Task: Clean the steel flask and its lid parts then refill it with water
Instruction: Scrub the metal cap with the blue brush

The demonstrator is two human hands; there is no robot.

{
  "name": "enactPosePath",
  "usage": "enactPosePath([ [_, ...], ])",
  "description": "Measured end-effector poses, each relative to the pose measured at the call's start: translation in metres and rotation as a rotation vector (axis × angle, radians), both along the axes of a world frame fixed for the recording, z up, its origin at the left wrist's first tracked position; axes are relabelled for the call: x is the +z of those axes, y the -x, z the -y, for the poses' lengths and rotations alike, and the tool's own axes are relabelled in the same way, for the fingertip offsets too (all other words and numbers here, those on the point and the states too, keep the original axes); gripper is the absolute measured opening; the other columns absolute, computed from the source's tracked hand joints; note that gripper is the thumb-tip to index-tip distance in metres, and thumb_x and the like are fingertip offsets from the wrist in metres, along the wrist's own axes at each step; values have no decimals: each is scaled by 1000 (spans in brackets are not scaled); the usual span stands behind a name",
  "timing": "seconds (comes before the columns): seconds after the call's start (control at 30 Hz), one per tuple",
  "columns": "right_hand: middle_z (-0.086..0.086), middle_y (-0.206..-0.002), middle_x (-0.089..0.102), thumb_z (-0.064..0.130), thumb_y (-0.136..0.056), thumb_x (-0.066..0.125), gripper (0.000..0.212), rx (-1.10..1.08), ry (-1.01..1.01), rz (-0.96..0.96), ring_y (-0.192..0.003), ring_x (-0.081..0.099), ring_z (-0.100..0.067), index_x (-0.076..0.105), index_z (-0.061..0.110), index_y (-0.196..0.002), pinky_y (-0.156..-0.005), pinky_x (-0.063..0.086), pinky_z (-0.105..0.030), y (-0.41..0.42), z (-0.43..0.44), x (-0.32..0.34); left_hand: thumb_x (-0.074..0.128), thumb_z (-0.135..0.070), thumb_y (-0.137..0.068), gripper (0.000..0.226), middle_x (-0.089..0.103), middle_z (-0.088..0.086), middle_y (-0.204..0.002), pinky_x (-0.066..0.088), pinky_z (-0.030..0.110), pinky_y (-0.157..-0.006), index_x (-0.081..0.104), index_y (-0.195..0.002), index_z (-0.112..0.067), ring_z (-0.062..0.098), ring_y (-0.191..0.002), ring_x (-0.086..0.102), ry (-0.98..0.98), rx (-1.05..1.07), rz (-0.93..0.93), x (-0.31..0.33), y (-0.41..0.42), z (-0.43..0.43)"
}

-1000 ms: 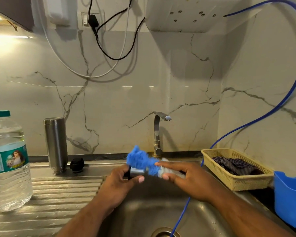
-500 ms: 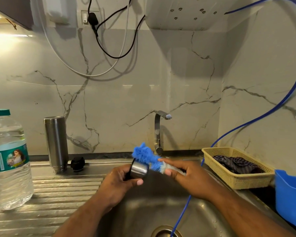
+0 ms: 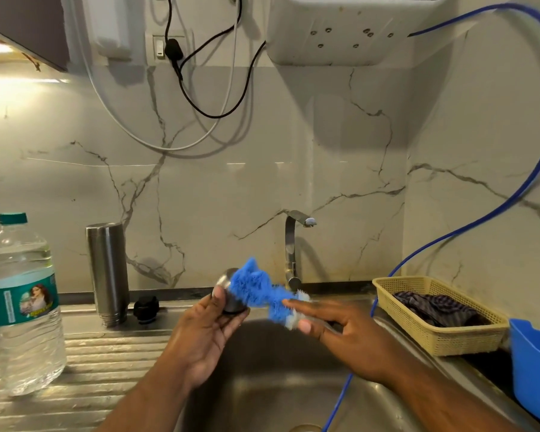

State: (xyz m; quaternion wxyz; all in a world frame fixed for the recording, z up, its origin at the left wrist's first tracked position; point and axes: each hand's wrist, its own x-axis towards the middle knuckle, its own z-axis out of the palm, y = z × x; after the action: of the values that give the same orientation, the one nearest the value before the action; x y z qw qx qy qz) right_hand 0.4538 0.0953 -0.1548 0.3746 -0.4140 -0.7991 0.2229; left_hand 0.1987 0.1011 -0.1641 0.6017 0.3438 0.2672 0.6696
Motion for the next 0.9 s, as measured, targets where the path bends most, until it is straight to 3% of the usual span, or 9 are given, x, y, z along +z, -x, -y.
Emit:
enactPosePath([
  [0.13,24,-137,59,49,-97,60,37,-94,-45,11,-125,52,5,52,75,-122,-111,46,-36,-2,-7,-6,51,-27,-102,41,67,29,-122,61,49,-86,54,-131,2,36,-107,72,60,39,134,6,5,2],
  [0.33,24,-116,61,57,-94,53,37,-56,-76,-4,-111,55,9,47,76,-125,-92,43,-12,7,2,-3,42,-21,-108,28,66,29,-124,60,49,-85,55,-124,-2,37,-116,66,71,35,142,12,-1,8],
  [0.47,32,-129,55,54,-96,55,36,-33,-76,21,-115,49,17,50,74,-125,-91,41,-8,11,1,-2,39,-18,-108,29,72,25,-116,61,50,-87,56,-125,-1,37,-111,70,108,-1,58,4,-6,8],
  [0.53,29,-127,58,51,-98,54,36,-85,-88,-27,-113,51,16,49,74,-125,-92,41,-10,8,-1,-2,39,-16,-108,27,71,26,-118,57,52,-91,57,-124,-3,39,-112,69,116,-17,40,3,-12,10],
  [0.63,28,-130,59,51,-98,54,37,3,-102,75,-118,52,12,49,73,-128,-96,44,-15,6,1,-3,38,-16,-108,29,72,24,-116,54,49,-93,60,-121,-2,36,-109,71,95,-12,4,4,-14,11],
  [0.77,32,-137,53,49,-100,54,39,-31,-120,49,-118,47,19,46,76,-127,-98,43,-13,9,1,-2,39,-18,-109,27,75,21,-109,54,49,-90,58,-122,-4,35,-106,72,114,3,11,2,-11,9],
  [0.9,31,-138,54,49,-101,54,39,-27,-177,126,-123,51,10,44,77,-127,-105,48,-26,10,-1,-5,39,-15,-108,26,75,21,-109,58,49,-88,60,-118,-4,34,-103,73,133,18,-17,1,-12,9],
])
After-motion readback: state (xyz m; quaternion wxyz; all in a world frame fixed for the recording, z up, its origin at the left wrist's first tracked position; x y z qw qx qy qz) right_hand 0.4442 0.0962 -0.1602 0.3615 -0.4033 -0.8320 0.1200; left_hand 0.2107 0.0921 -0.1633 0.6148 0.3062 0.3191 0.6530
